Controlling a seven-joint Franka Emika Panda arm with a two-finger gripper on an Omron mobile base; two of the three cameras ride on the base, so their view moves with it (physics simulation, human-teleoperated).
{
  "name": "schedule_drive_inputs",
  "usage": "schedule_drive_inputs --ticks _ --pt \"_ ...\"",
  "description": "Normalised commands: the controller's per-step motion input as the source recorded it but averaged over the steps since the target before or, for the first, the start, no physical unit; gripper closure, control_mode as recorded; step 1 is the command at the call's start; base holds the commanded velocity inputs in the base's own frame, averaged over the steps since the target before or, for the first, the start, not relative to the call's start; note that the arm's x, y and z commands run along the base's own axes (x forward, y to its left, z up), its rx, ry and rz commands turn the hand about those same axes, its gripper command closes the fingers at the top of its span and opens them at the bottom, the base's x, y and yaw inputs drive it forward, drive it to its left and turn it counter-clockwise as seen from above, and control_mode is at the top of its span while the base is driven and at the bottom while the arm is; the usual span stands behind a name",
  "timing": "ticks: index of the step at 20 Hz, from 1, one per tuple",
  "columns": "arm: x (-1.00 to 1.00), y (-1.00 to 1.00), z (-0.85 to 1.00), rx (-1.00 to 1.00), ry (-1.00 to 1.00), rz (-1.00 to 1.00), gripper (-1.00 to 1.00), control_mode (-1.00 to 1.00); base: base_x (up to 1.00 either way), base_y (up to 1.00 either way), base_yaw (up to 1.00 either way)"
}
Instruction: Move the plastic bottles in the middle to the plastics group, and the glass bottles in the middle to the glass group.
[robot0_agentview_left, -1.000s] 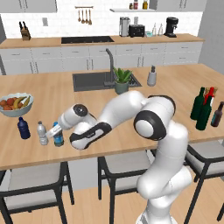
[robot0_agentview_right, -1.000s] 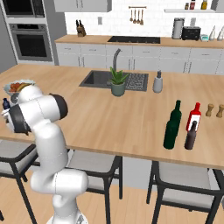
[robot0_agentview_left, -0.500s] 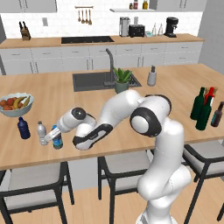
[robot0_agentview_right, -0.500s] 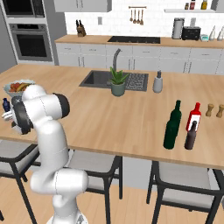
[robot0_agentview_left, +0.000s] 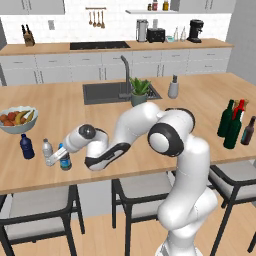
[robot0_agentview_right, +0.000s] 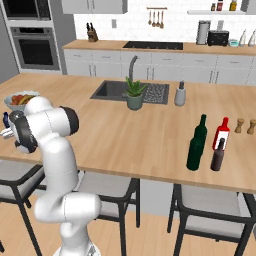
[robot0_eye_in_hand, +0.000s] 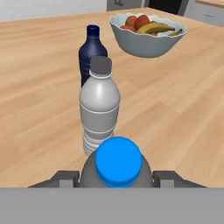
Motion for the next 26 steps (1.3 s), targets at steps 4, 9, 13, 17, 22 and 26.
schedule_drive_inputs --ticks 4,9,13,17,22,26 --pt "0.0 0.0 0.0 0.0 0.0 0.0 1.0 -1.0 0.0 0.0 0.0" --pt "0.0 0.0 0.0 0.0 0.0 0.0 1.0 -1.0 0.0 0.0 0.0" --pt "0.0 0.0 0.0 0.0 0.0 0.0 -1.0 -1.0 0.0 0.0 0.0" --pt "0.0 0.0 0.0 0.0 0.0 0.0 -1.0 -1.0 0.0 0.0 0.0" --pt "0.0 0.0 0.0 0.0 0.0 0.0 -1.0 -1.0 0.0 0.0 0.0" --pt "0.0 0.0 0.04 0.0 0.0 0.0 -1.0 -1.0 0.0 0.0 0.0"
